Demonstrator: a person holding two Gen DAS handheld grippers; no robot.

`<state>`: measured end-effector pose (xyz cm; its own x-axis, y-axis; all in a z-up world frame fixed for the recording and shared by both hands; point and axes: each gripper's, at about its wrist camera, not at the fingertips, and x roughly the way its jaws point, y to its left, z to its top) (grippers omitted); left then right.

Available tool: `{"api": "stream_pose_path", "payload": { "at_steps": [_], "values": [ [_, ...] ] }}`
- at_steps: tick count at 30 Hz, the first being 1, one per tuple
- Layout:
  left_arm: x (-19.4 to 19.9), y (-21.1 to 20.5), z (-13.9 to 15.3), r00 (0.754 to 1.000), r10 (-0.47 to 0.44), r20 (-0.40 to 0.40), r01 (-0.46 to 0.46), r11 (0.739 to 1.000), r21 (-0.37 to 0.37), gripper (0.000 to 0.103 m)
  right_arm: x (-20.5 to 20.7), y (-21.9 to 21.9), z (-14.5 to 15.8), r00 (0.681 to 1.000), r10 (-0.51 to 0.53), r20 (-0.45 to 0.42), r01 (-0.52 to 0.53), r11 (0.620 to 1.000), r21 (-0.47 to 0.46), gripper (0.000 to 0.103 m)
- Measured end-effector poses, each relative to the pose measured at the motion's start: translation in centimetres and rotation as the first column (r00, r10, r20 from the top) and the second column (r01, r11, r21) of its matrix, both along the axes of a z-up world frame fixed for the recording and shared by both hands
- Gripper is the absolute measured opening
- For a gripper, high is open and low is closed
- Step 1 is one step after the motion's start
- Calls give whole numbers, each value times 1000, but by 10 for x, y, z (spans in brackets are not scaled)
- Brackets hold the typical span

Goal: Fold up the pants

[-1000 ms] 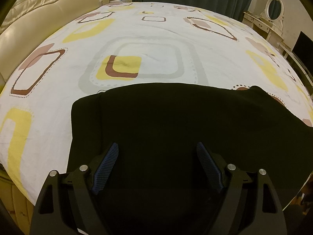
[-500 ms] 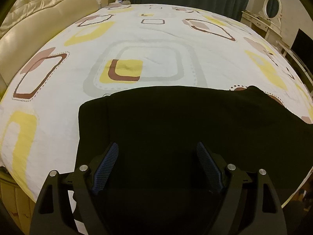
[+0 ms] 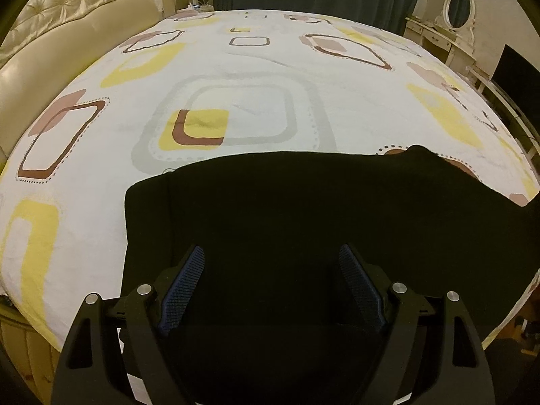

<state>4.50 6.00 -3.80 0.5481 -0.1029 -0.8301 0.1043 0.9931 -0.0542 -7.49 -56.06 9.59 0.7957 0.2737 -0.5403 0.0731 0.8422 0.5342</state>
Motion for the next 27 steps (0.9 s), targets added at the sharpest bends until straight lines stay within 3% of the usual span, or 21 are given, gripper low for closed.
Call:
{"api": "stream_pose_path", "payload": {
  "at_steps": [10,20,27],
  "values": [
    [1,6,9,1000,16,17,-15,1000,-19,81,32,109,-17,990,140,-25,-142,985,-99,11],
    [-1,7,12,1000,20,25,-19,999,-30,81,64,211,-78,953,258,-158,-291,926,-242,11],
    [-2,5,12,1000,11,27,-10,1000,-27,81,70,260,-112,917,326,-232,-383,883,-272,11]
  ]
}}
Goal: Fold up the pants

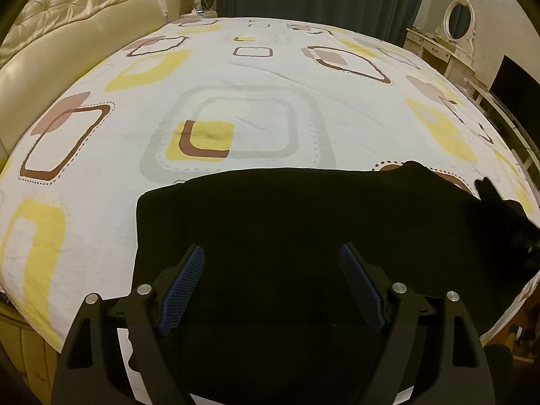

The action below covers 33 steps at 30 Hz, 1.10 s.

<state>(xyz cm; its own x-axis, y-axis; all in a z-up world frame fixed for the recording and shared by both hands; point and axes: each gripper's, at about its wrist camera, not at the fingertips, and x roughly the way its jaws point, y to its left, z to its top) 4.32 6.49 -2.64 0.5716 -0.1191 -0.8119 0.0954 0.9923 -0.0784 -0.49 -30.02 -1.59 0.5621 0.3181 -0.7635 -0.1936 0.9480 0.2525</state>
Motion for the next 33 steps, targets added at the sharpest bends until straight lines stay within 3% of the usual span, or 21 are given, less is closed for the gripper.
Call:
{"api": "stream_pose_path", "payload": {
  "at_steps": [17,28,33],
  "values": [
    [-2,-11,-2,1000,-28,-3,28,1000,6,81,-1,40,-33,994,68,-85,-74,995,-68,13],
    [-4,-19,-1,999,-52,5,52,999,15,81,-11,50,-28,988,101,-115,-103,994,-18,36],
    [-5,-20,-2,998,-55,5,55,998,15,81,-15,63,-31,978,147,-149,-144,989,34,39]
  ]
}}
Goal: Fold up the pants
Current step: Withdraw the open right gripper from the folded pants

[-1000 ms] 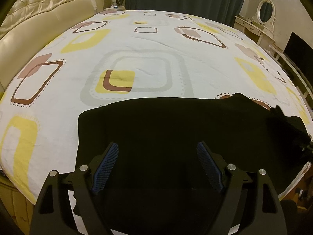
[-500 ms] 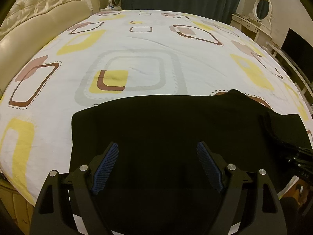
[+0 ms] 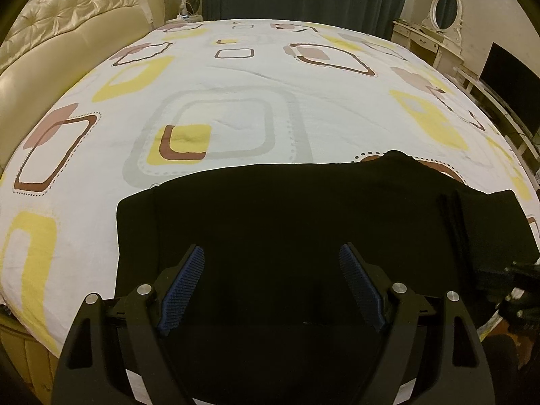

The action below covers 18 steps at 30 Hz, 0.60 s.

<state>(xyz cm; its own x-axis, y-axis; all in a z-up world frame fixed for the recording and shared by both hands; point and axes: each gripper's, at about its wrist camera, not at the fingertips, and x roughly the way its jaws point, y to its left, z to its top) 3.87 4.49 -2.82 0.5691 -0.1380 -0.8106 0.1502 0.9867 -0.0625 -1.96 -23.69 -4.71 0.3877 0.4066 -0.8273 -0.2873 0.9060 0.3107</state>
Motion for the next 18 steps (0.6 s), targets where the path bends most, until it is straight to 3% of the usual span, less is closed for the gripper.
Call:
{"api": "stream_pose_path", "payload": {
  "at_steps": [5,11,14,18],
  "values": [
    [-1,-2,0,1000,-6,-2,6,1000,-2,81,3,-6,-7,999,-19,-44,23,997,78,43],
    [-1,-3,-2,1000,-15,-15,15,1000,-6,81,5,-5,17,981,147,-123,-134,985,113,42],
    [-1,-1,-4,1000,-19,-19,19,1000,-1,81,14,-1,49,966,247,-72,-238,964,114,42],
    [2,11,-9,1000,-13,-25,12,1000,-11,81,73,-2,71,957,290,-23,-285,950,129,43]
  ]
}}
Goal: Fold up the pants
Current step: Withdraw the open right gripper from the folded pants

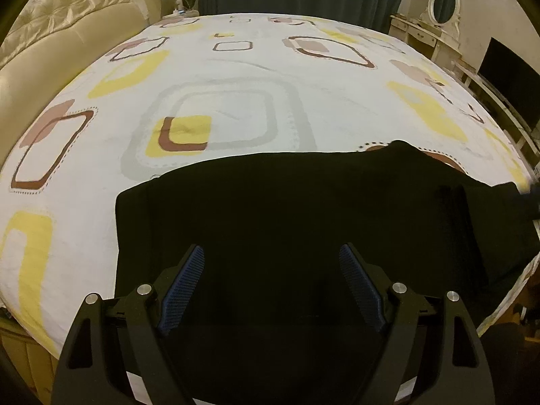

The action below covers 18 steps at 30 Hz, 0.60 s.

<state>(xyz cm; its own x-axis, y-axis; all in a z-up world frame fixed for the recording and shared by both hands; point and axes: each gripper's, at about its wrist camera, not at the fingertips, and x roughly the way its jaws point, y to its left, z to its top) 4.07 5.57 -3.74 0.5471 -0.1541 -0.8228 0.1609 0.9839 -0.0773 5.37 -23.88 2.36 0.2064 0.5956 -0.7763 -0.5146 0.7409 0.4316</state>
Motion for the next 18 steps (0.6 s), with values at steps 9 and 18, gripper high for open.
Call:
{"api": "stream_pose_path", "payload": {
  "at_steps": [9,18],
  "values": [
    [9,23,-16,998,44,-40,-46,996,-71,81,148,15,-75,985,-50,-167,54,998,15,43],
    [8,20,-22,999,32,-25,-33,998,-59,81,157,36,-84,984,55,-171,-66,996,-60,11]
  ]
}}
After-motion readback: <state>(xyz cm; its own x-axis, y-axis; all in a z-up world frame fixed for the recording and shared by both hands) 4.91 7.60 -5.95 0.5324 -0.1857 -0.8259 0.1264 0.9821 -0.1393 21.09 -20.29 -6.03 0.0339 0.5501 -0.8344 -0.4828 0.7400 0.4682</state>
